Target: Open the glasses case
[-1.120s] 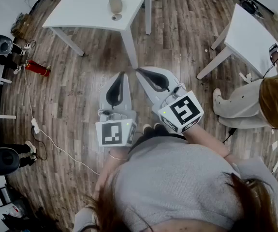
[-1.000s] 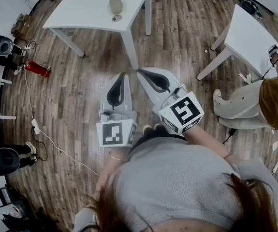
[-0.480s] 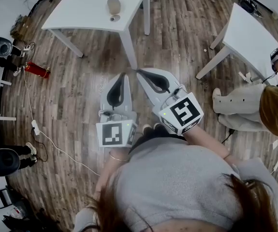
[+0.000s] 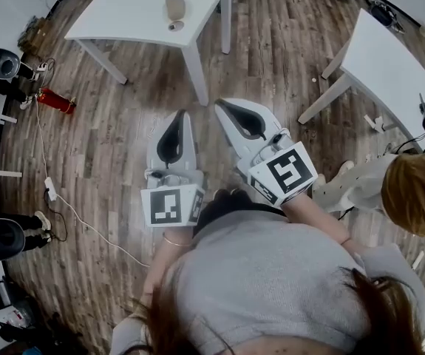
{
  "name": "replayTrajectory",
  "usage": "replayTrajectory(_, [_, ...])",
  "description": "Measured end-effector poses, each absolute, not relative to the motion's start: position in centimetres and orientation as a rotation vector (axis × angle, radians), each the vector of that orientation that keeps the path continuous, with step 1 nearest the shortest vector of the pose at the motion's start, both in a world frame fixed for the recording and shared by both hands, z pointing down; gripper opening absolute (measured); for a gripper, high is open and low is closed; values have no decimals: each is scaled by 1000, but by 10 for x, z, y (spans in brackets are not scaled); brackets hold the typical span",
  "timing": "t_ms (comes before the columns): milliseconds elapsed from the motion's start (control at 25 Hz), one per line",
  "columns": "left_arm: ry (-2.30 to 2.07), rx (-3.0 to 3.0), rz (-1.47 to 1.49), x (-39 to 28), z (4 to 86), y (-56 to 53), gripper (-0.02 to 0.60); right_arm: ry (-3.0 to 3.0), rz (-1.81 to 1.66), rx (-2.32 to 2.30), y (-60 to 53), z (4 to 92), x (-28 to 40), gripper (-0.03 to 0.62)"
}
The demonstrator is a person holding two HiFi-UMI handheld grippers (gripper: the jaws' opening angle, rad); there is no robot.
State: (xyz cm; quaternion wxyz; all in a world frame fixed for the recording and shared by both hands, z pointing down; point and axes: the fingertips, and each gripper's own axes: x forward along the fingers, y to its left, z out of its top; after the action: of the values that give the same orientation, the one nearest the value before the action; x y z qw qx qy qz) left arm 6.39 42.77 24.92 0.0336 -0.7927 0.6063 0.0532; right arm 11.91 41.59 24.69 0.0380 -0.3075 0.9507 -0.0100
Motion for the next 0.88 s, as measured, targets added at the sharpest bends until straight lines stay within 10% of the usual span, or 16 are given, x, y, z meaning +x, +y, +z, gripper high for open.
replayTrajectory(880, [1916, -2385, 178, 30, 257, 344, 0, 2922, -24, -921, 330, 258, 93, 3])
